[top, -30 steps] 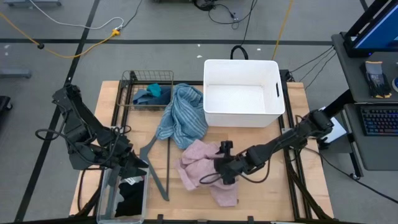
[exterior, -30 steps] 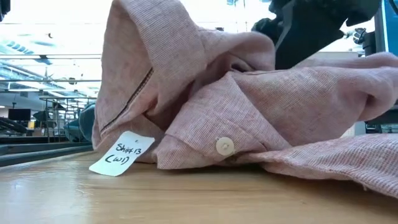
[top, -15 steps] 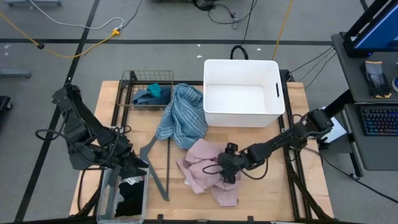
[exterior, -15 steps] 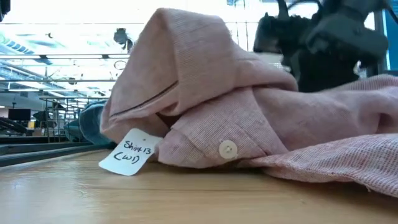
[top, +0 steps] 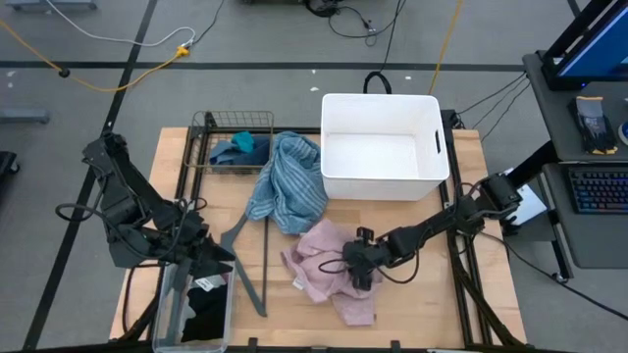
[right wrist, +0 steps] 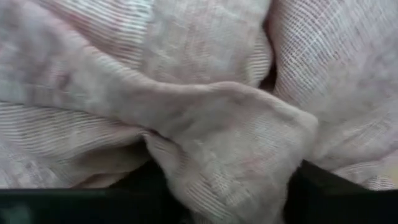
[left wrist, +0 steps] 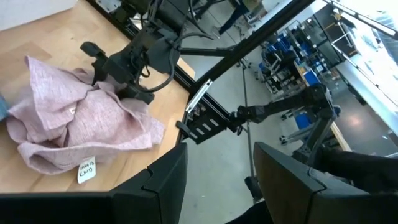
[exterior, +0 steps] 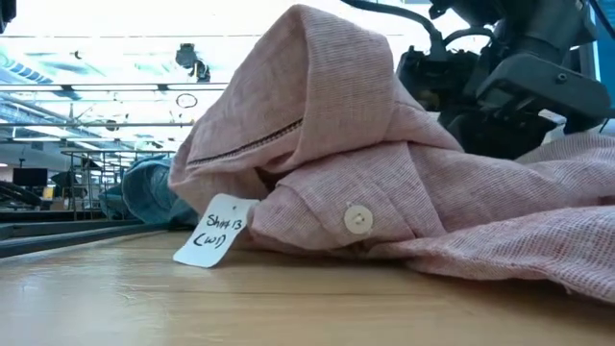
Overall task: Pick & Place Cloths
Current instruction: Put the light pink shirt into the white laundry bin
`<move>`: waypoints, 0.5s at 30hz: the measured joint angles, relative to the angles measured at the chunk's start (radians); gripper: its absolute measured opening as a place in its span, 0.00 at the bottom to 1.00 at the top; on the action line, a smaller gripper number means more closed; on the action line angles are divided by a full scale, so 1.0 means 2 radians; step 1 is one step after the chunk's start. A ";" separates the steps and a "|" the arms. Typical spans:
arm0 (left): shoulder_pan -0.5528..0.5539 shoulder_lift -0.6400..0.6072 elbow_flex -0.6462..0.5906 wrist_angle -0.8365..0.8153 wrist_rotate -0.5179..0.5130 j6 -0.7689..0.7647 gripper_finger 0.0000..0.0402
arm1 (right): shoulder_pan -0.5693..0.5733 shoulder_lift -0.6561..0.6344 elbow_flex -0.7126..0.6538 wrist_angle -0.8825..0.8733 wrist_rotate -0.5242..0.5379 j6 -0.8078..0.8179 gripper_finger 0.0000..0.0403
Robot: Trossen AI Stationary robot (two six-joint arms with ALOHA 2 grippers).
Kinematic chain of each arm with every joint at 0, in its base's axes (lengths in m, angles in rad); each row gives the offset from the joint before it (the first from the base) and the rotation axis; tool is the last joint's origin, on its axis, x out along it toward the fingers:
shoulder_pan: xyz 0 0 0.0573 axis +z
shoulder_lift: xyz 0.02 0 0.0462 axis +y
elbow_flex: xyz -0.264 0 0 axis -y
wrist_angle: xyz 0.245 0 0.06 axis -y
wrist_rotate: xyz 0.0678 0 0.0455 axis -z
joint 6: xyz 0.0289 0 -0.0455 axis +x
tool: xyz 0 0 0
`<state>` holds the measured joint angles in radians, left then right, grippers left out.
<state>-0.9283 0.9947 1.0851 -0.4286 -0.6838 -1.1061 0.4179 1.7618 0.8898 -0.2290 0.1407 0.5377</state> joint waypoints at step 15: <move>0.000 0.000 0.000 0.003 -0.013 0.000 0.46 | -0.026 -0.089 -0.004 0.075 -0.205 0.001 0.09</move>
<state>-0.9287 0.9947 1.0851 -0.4225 -0.7090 -1.1051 0.3660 1.5840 0.8825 -0.0798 -0.2691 0.5391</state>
